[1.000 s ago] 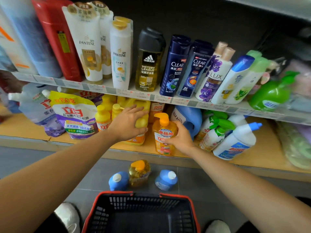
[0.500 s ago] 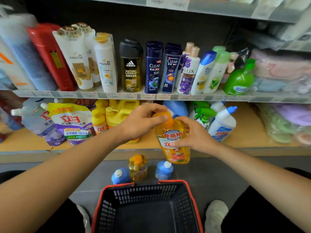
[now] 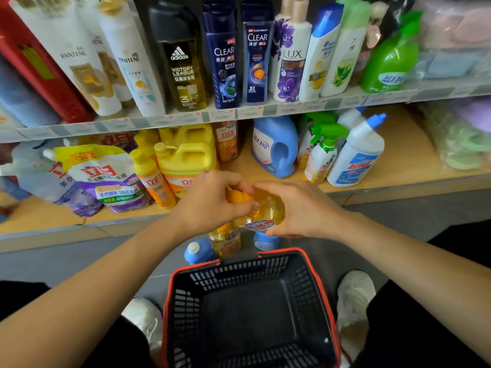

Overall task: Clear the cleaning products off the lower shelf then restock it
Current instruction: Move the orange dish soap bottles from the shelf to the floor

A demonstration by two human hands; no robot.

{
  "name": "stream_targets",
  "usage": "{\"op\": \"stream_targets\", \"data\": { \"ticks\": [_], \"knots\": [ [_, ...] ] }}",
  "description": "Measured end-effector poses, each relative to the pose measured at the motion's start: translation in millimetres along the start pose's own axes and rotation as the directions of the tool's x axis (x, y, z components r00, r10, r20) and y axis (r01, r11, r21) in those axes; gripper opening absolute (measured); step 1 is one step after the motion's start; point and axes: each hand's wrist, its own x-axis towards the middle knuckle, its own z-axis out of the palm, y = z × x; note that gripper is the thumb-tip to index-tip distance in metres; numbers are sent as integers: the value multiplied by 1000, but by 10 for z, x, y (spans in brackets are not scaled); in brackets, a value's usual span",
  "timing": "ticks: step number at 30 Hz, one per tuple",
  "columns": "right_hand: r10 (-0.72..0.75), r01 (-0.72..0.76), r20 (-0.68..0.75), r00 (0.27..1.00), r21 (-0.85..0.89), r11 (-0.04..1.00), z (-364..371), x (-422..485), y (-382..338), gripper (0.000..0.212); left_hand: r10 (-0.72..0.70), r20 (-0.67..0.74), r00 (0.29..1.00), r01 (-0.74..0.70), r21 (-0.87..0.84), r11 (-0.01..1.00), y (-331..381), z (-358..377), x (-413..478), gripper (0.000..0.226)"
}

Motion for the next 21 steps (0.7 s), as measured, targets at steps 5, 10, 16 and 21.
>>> {"op": "stream_targets", "data": {
  "ticks": [5,10,16,21],
  "knots": [
    [22,-33,81,996,132,991,21,7,81,94,216,64,974,-221,70,973,-10,-12,-54,27],
    [51,-79,116,992,254,964,10,48,152,97,329,119,937,-339,78,937,-62,-47,-59,37],
    [57,-91,100,993,383,919,18,89,179,97,387,130,913,-391,5,920,-89,-135,-35,27],
    [72,-95,71,995,413,906,26,68,134,94,278,8,961,-277,-26,960,-111,-145,-44,31]
  ]
}}
